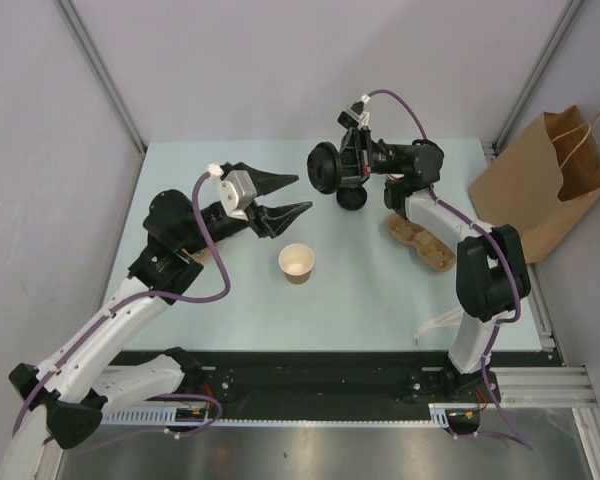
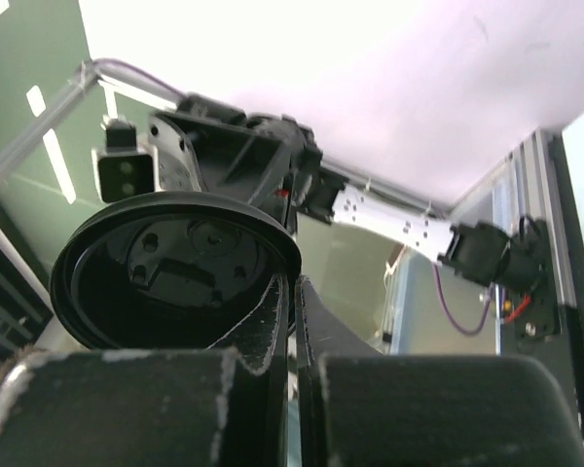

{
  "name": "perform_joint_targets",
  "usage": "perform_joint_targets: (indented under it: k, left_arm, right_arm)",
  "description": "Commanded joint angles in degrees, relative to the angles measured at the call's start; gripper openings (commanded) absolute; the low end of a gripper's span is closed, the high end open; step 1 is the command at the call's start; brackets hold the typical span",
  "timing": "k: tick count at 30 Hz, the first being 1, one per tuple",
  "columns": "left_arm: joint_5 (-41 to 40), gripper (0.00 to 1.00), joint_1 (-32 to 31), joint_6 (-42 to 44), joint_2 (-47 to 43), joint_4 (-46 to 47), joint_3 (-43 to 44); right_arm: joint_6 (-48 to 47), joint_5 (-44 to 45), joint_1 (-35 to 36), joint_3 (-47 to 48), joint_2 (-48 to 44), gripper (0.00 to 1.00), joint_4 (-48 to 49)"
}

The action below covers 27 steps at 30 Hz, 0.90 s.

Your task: Pack the takeout coffee

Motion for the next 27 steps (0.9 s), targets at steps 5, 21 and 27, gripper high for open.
perform_joint_targets:
  k: [5,21,27]
  left_arm:
    - [-4.4,0.56,-1.8,-2.0,1.0,4.2,1.0]
    - [-4.5,0.47,-2.0,-6.2,4.7,6.7,3.8]
    - [-4.9,0.45,-2.4,-6.2,5.3,6.1,5.3]
  right_arm:
    - [-1.8,7.8,0.3,0.1,2.5,0.0,16.6]
    - [-4.9,7.1,1.0,0.2,1.8,0.0,16.6]
    - [-6.1,7.3,1.0,0.2,1.6,0.0,16.6]
